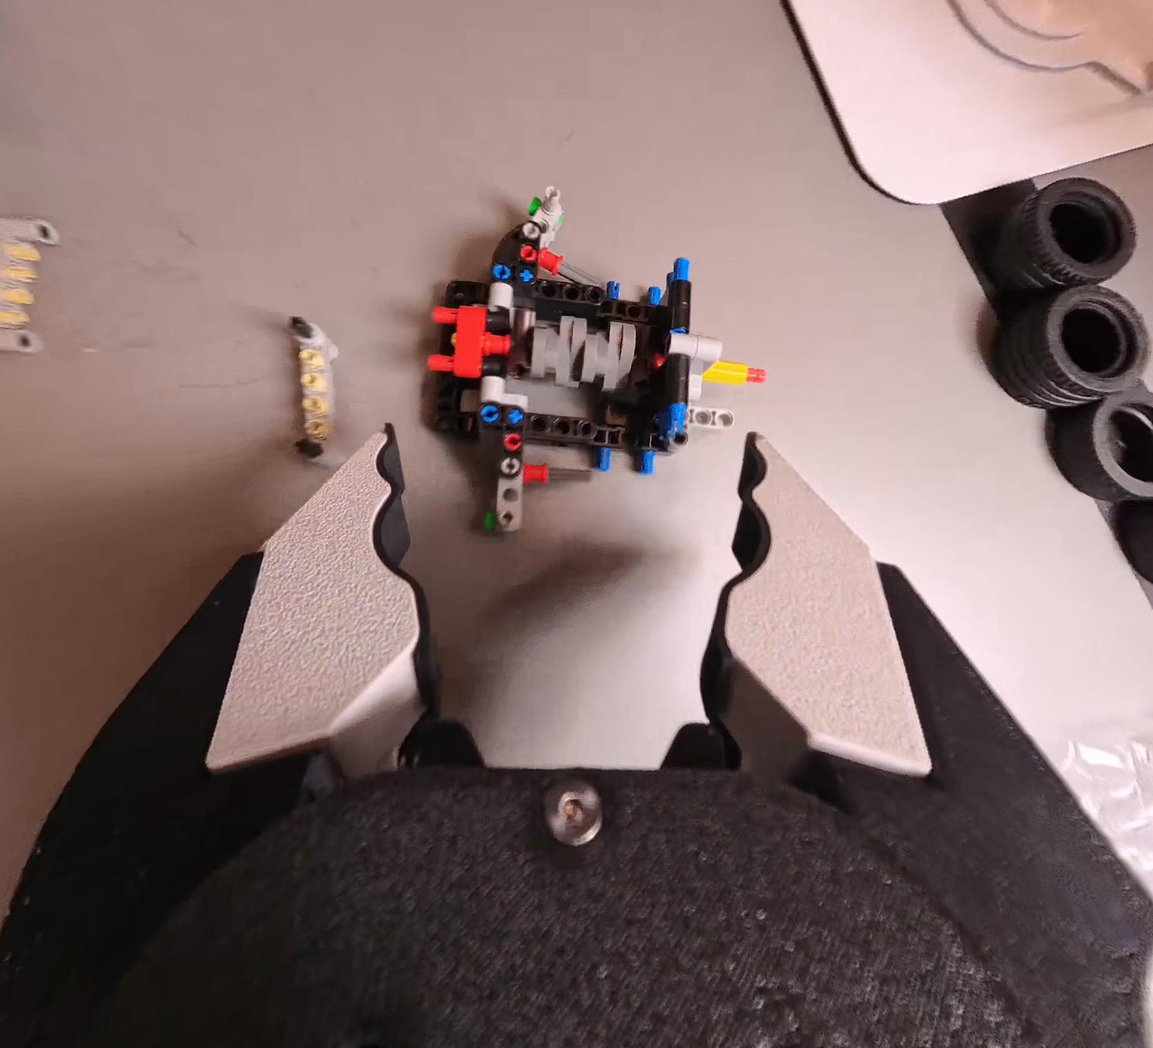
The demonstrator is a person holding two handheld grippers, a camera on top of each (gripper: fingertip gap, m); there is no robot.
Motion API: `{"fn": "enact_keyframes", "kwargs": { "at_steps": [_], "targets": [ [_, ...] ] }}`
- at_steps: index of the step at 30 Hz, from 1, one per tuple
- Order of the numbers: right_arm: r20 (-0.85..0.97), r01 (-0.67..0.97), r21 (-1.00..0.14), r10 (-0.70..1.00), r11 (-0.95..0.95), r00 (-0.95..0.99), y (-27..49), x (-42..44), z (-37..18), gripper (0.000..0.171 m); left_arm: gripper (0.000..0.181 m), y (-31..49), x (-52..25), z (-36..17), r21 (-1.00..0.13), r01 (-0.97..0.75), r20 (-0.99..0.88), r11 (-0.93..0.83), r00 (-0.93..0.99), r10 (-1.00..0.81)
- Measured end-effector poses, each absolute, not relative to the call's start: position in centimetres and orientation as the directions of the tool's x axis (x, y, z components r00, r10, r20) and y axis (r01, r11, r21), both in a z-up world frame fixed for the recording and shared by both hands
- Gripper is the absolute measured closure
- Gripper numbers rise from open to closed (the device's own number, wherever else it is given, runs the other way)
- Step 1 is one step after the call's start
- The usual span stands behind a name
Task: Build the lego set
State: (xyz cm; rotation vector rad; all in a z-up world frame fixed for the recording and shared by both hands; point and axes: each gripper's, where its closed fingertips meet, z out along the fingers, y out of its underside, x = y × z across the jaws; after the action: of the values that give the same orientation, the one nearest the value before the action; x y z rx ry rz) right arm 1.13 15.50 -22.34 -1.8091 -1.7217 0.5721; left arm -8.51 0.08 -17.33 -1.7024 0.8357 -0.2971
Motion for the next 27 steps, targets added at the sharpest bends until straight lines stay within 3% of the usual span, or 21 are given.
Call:
{"fn": "enact_keyframes", "kwargs": {
  "at_steps": [2,6,10,18,27],
  "targets": [
    [0.076,0.708,-0.706,0.993,-0.009,0.089,14.1,2.2,-20.5,0.071,0.139,0.1,-8.6,-17.2,-0.924,-0.375,-0.232,-0.081,0.714,-0.66],
    [0.045,0.657,-0.754,0.999,0.02,0.022,8.6,2.3,-19.6,0.102,0.139,0.1,-8.8,-16.7,-0.929,-0.363,-0.227,-0.076,0.718,-0.658],
    [0.051,0.701,-0.711,0.999,0.05,-0.02,6.3,0.4,-22.5,0.105,0.139,0.3,-8.9,-17.0,-0.936,-0.34,-0.197,-0.095,0.726,-0.659],
    [0.087,0.738,-0.668,0.995,0.094,-0.048,6.2,-0.3,-24.3,0.165,0.14,0.3,-8.7,-17.2,-0.931,-0.352,-0.208,-0.095,0.727,-0.654],
    [0.057,0.736,-0.663,0.989,0.139,-0.136,4.0,1.8,-24.3,0.162,0.14,0.4,-8.6,-18.0,-0.929,-0.345,-0.178,-0.134,0.732,-0.658]
  ]
}}
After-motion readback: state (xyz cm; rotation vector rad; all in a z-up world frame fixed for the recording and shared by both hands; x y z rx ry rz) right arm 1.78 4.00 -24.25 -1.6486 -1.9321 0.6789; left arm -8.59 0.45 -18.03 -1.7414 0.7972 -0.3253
